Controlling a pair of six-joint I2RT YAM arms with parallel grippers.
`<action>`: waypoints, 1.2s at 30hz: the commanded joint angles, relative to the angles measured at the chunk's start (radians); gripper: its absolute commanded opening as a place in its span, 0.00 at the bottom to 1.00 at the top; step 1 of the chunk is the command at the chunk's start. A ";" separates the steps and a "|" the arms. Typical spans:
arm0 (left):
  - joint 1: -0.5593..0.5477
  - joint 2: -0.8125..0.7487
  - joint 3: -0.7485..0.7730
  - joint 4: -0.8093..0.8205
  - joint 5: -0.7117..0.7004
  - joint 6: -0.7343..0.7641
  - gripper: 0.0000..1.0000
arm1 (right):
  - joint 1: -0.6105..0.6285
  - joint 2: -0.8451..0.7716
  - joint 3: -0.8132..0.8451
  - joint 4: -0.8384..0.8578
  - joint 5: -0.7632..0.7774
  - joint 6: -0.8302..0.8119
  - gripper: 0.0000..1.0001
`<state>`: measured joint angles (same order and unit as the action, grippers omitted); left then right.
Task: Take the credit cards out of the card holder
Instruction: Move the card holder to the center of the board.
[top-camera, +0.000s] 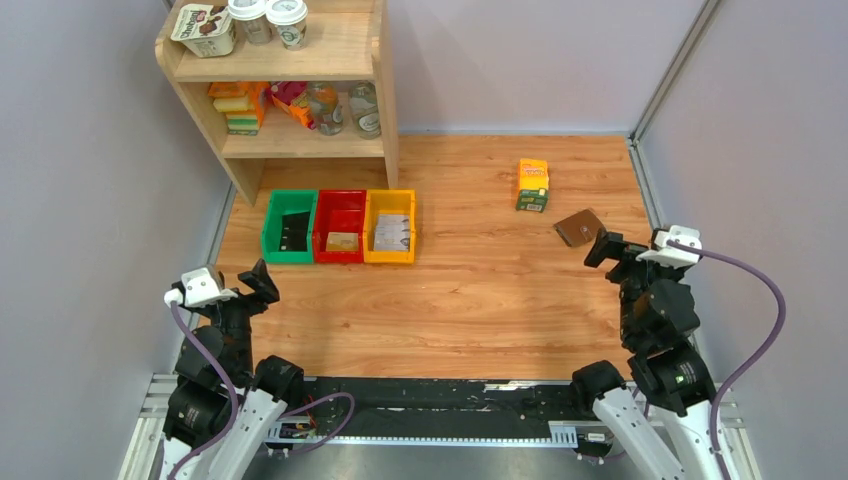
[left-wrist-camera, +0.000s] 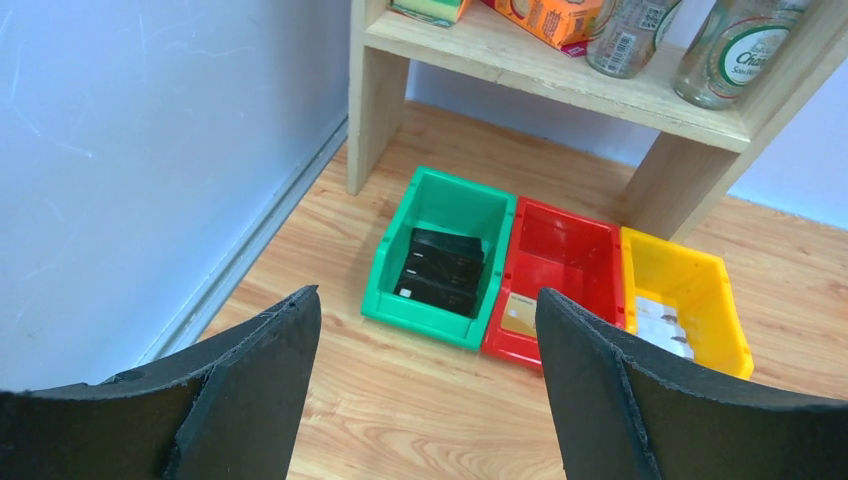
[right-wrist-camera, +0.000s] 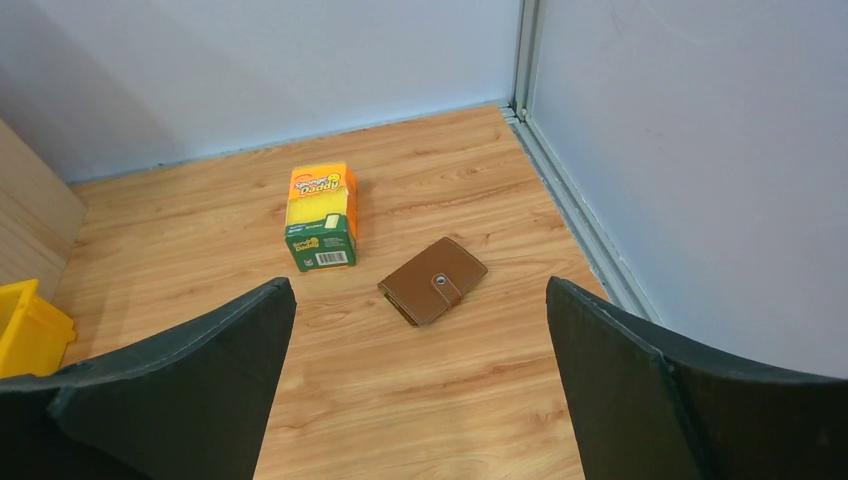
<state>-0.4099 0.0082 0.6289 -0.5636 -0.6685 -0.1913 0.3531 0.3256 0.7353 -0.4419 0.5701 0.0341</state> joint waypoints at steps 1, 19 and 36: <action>0.005 -0.031 -0.001 0.010 -0.035 0.016 0.86 | 0.006 0.094 -0.005 0.045 -0.064 0.024 1.00; 0.005 -0.028 0.014 -0.036 -0.060 -0.011 0.85 | -0.296 0.955 0.299 -0.049 -0.409 0.536 1.00; 0.005 0.055 0.015 -0.022 -0.034 0.007 0.85 | -0.786 1.297 0.182 0.368 -0.966 0.604 0.70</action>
<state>-0.4099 0.0349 0.6289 -0.6025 -0.7105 -0.1967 -0.4080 1.5753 0.9237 -0.2527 -0.2188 0.6407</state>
